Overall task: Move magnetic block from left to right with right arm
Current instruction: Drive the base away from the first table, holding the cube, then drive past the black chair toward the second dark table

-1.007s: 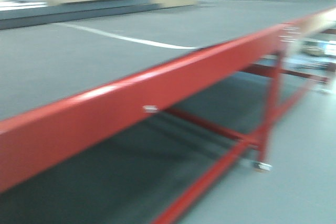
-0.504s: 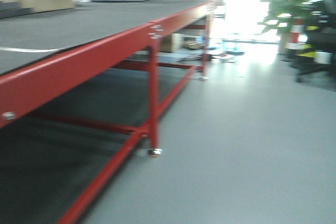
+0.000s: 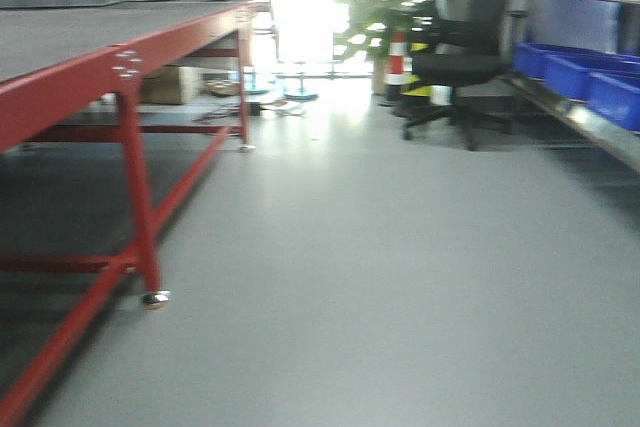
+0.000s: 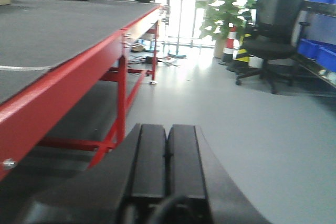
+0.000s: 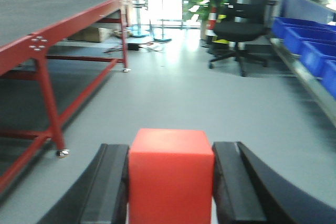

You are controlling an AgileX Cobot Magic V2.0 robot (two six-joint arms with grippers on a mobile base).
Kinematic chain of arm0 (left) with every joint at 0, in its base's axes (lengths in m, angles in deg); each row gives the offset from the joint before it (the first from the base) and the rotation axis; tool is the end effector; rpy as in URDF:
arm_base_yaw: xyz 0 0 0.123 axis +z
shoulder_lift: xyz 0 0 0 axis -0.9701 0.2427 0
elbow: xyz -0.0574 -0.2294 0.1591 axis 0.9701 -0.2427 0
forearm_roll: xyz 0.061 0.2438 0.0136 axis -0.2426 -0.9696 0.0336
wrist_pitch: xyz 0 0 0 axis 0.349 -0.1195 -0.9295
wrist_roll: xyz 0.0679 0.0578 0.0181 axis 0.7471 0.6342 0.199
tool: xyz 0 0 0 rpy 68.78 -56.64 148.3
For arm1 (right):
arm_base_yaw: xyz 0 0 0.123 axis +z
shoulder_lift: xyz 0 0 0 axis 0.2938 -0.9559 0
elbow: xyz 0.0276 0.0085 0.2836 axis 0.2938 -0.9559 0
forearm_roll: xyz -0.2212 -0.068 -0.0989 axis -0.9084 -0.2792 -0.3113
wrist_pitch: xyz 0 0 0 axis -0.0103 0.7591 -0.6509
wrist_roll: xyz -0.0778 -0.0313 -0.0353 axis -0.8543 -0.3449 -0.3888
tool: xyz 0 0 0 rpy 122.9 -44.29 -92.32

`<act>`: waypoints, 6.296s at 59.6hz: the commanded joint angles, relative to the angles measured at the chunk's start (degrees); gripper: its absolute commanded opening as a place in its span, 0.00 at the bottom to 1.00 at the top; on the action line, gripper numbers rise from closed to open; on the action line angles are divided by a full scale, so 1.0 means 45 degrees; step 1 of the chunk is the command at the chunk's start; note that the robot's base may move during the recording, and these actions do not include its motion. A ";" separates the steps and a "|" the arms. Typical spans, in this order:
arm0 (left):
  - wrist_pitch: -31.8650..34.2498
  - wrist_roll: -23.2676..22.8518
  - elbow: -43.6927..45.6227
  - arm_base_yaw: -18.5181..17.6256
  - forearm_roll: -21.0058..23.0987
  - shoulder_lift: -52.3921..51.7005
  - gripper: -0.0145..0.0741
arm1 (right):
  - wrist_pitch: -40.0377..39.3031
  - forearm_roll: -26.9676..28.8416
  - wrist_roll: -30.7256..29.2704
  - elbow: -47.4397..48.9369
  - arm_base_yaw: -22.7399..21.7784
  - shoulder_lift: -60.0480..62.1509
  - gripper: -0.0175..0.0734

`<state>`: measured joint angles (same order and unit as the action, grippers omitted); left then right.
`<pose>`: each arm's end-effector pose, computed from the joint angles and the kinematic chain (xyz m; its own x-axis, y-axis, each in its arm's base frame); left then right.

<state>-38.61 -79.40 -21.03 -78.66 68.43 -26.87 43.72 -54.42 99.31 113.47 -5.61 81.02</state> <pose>0.0566 -0.0026 0.2021 0.0531 -0.0454 -0.9976 0.0496 0.9979 -0.0428 0.0157 -0.0077 0.3431 -0.0744 0.0676 -0.9949 -0.0772 0.9943 0.0733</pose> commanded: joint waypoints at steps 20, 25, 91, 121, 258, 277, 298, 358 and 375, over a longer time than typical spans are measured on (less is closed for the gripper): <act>0.1131 -0.0056 -0.0100 -0.0078 0.0000 -0.0180 0.03 | -0.1071 -0.0238 -0.0095 0.0348 -0.0070 -0.0195 0.37; 0.1131 -0.0056 -0.0100 -0.0078 0.0000 -0.0180 0.03 | -0.1071 -0.0238 -0.0095 0.0348 -0.0070 -0.0195 0.37; 0.1131 -0.0056 -0.0120 -0.0158 0.0000 -0.0180 0.03 | -0.1071 -0.0238 -0.0095 0.0348 -0.0070 -0.0198 0.37; 0.1131 -0.0056 -0.0120 -0.0158 0.0000 -0.0180 0.03 | -0.1071 -0.0238 -0.0095 0.0348 -0.0070 -0.0198 0.37; 0.1131 -0.0056 -0.0120 -0.0134 0.0000 -0.0180 0.03 | -0.1070 -0.0238 -0.0095 0.0348 -0.0070 -0.0196 0.37; 0.1131 -0.0056 -0.0120 -0.0134 0.0000 -0.0131 0.03 | -0.1069 -0.0238 -0.0095 0.0348 -0.0070 -0.0196 0.37; 0.1131 -0.0056 -0.0120 -0.0134 0.0000 -0.0131 0.03 | -0.1069 -0.0238 -0.0095 0.0348 -0.0070 -0.0196 0.37; 0.1131 -0.0056 -0.0120 -0.0134 0.0000 -0.0131 0.03 | -0.1069 -0.0238 -0.0095 0.0348 -0.0070 -0.0196 0.37; 0.1131 -0.0056 -0.0120 -0.0134 0.0000 -0.0131 0.03 | -0.1069 -0.0238 -0.0095 0.0348 -0.0070 -0.0196 0.37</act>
<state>-38.61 -79.40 -21.03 -78.95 68.43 -26.87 44.19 -54.54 99.31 113.47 -5.74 81.02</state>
